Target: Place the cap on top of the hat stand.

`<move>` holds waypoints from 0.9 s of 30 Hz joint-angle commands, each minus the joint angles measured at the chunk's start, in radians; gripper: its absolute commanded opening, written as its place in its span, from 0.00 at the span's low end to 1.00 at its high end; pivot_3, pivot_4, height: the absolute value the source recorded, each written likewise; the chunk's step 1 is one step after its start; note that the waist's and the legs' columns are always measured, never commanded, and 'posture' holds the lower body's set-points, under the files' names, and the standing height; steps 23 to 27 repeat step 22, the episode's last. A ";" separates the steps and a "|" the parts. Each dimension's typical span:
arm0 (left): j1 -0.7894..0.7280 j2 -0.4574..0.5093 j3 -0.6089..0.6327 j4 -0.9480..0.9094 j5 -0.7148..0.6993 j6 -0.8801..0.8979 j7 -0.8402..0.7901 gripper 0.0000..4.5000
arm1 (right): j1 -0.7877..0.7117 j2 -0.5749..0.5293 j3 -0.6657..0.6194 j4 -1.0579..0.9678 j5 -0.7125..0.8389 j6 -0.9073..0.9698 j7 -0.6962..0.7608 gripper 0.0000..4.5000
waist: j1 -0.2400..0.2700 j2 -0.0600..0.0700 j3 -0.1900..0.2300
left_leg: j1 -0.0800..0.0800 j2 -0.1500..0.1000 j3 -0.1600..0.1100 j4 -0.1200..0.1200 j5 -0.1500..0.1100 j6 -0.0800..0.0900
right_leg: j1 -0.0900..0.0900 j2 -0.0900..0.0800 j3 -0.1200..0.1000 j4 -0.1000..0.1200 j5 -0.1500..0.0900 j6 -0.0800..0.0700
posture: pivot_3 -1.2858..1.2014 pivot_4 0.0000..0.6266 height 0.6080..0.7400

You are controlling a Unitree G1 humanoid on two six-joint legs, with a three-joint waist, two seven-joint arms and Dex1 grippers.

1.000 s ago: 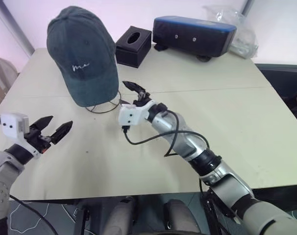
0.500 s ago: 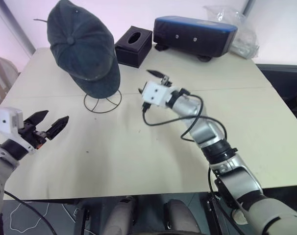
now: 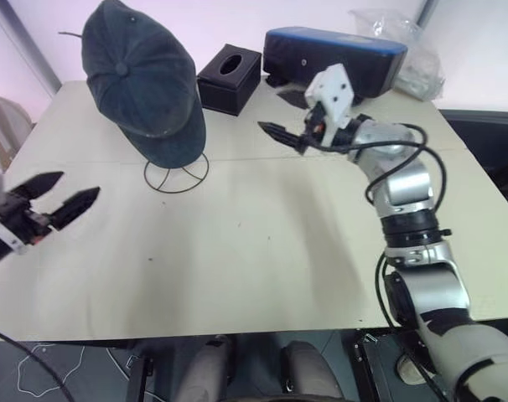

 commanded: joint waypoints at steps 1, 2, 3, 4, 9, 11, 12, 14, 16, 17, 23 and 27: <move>-0.001 0.056 0.073 0.008 -0.014 0.003 -0.066 0.94 | -0.043 -0.049 -0.055 -0.047 0.107 0.106 0.066 0.77 | -0.001 0.001 0.000 | 0.000 0.000 0.000 0.000 0.000 0.000 | 0.000 0.000 0.000 0.000 0.000 0.000 | 0.52 0.24 1.00; -0.002 0.066 0.081 0.010 -0.016 0.008 -0.079 0.94 | -0.037 -0.071 -0.055 -0.057 0.126 0.138 0.094 0.77 | -0.001 0.001 0.001 | 0.000 0.000 0.000 0.000 0.000 0.000 | 0.000 0.000 0.000 0.000 0.000 0.000 | 0.52 0.24 1.00; -0.003 0.074 0.086 0.012 -0.019 0.012 -0.089 0.94 | -0.031 -0.090 -0.053 -0.071 0.144 0.166 0.119 0.77 | 0.000 0.001 0.001 | 0.000 0.000 0.000 0.000 0.000 0.000 | 0.000 0.000 0.000 0.000 0.000 -0.001 | 0.52 0.24 1.00; -0.005 0.080 0.089 0.013 -0.020 0.014 -0.098 0.94 | -0.021 -0.113 -0.047 -0.090 0.160 0.194 0.147 0.77 | 0.000 0.001 0.001 | -0.001 0.000 0.000 0.000 0.000 0.000 | -0.001 -0.001 0.000 0.000 0.000 -0.001 | 0.52 0.24 1.00; -0.009 0.083 0.091 0.008 -0.021 0.027 -0.126 0.94 | 0.009 -0.190 -0.026 -0.151 0.204 0.277 0.218 0.77 | -0.001 0.002 0.001 | -0.001 0.000 0.001 0.000 -0.001 0.001 | -0.001 -0.001 0.000 -0.001 -0.001 -0.001 | 0.52 0.24 1.00; -0.009 0.080 0.091 0.005 -0.019 0.030 -0.132 0.94 | 0.007 -0.201 -0.027 -0.156 0.207 0.288 0.219 0.77 | -0.001 0.002 0.001 | -0.001 0.000 0.001 0.000 -0.001 0.001 | -0.001 -0.001 0.000 -0.001 -0.001 -0.001 | 0.52 0.24 1.00; -0.010 0.078 0.092 0.004 -0.019 0.031 -0.133 0.94 | 0.006 -0.206 -0.029 -0.156 0.207 0.292 0.218 0.77 | 0.000 0.002 0.001 | -0.001 0.000 0.001 0.000 -0.001 0.001 | -0.001 -0.001 0.000 -0.001 -0.001 -0.001 | 0.52 0.24 1.00; -0.014 0.075 0.087 0.002 -0.020 0.033 -0.133 0.94 | 0.002 -0.214 -0.029 -0.153 0.205 0.297 0.217 0.77 | 0.000 0.002 0.001 | -0.001 0.000 0.001 0.000 -0.001 0.001 | -0.001 -0.001 0.000 -0.001 -0.001 -0.001 | 0.52 0.24 1.00; -0.018 0.074 0.085 0.002 -0.019 0.034 -0.133 0.94 | 0.001 -0.218 -0.027 -0.151 0.204 0.297 0.217 0.77 | 0.000 0.002 0.001 | -0.002 0.000 0.001 0.000 -0.001 0.001 | -0.001 -0.001 0.000 -0.001 -0.001 -0.001 | 0.52 0.24 1.00; -0.019 0.072 0.085 0.001 -0.020 0.035 -0.134 0.94 | 0.002 -0.221 -0.025 -0.153 0.203 0.295 0.217 0.77 | 0.001 0.002 0.001 | -0.002 0.000 0.001 0.000 -0.001 0.001 | -0.001 -0.001 0.000 -0.001 -0.001 -0.001 | 0.52 0.24 1.00; -0.034 0.065 0.076 -0.005 -0.026 0.035 -0.135 0.94 | 0.002 -0.227 -0.031 -0.153 0.208 0.296 0.217 0.77 | 0.001 0.001 0.001 | -0.002 0.000 0.001 0.000 -0.001 0.001 | -0.001 -0.001 0.000 -0.001 -0.001 -0.001 | 0.52 0.24 1.00; -0.034 0.065 0.076 -0.005 -0.026 0.035 -0.135 0.94 | 0.002 -0.227 -0.031 -0.153 0.208 0.296 0.217 0.77 | 0.001 0.001 0.001 | -0.002 0.000 0.001 0.000 -0.001 0.001 | -0.001 -0.001 0.000 -0.001 -0.001 -0.001 | 0.52 0.24 1.00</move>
